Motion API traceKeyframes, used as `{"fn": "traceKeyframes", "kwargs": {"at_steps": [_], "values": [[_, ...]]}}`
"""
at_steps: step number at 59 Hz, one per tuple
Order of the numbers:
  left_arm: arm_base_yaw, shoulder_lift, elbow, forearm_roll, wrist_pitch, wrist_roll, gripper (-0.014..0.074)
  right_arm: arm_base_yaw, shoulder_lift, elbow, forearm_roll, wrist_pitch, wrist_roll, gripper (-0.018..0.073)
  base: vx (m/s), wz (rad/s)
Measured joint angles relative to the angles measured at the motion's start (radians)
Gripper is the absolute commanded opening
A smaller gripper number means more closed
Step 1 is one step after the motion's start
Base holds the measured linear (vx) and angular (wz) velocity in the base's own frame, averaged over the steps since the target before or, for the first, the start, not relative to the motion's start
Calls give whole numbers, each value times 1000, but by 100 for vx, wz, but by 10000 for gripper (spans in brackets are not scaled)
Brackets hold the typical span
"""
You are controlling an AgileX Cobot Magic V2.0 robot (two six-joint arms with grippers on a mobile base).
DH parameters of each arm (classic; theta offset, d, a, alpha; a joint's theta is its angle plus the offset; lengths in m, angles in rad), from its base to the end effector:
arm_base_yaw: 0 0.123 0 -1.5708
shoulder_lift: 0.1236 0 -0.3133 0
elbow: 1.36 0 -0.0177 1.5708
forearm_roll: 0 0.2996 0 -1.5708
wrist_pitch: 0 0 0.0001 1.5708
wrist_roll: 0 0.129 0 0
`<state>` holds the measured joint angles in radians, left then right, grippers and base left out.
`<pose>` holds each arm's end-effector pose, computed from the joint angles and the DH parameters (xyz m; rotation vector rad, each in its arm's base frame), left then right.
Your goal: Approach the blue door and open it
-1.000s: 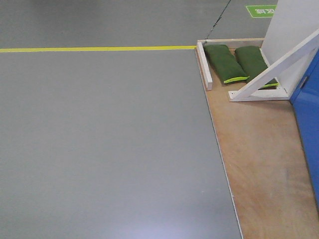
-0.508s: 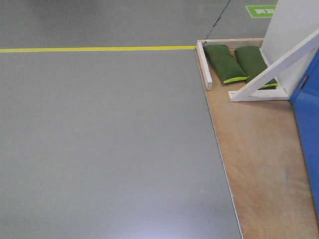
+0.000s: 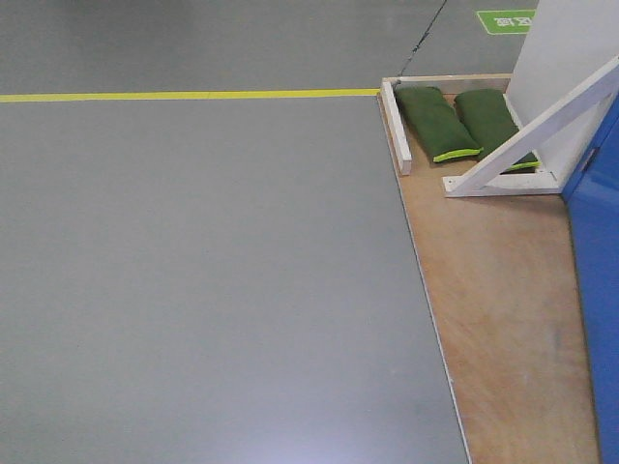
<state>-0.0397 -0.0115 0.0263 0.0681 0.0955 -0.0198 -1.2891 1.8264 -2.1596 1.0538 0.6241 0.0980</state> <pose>0.1151 -0.0037 0.1943 0.0648 1.5924 0.0116 0.2001 -0.4553 0.5611 1.1674 0.9528 0.2113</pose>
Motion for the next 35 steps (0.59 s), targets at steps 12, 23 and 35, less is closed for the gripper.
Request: {"fn": "traceKeyframes", "kwargs": {"at_steps": [12, 23, 35], "values": [[0, 0, 0, 0, 0, 0, 73, 0, -43, 0, 39, 130, 2, -1, 0, 0], [0, 0, 0, 0, 0, 0, 73, 20, -73, 0, 74, 259, 3, -1, 0, 0], [0, 0, 0, 0, 0, 0, 73, 152, -98, 0, 74, 218, 4, -1, 0, 0]]}}
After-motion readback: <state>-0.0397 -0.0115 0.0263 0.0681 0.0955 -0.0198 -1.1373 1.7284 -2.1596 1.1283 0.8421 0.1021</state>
